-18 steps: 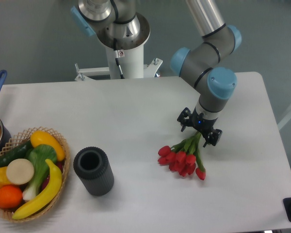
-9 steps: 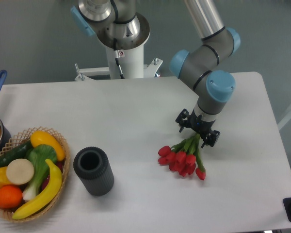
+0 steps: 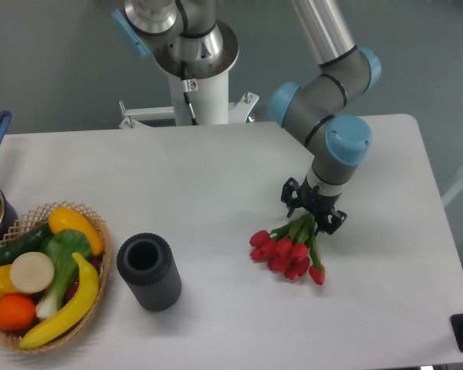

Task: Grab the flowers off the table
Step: 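Close the gripper on the tulip stems, then lift the held tulips up off the table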

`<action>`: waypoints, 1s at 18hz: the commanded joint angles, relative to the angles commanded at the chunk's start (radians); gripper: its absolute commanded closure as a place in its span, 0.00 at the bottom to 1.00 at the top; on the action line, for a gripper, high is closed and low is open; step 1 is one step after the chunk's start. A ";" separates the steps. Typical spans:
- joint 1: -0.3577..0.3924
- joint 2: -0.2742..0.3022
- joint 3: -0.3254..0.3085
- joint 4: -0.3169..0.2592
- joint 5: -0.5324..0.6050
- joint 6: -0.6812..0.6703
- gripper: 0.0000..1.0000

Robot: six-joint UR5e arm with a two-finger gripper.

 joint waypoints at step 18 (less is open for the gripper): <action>-0.011 0.135 0.175 -0.168 -0.054 0.000 0.67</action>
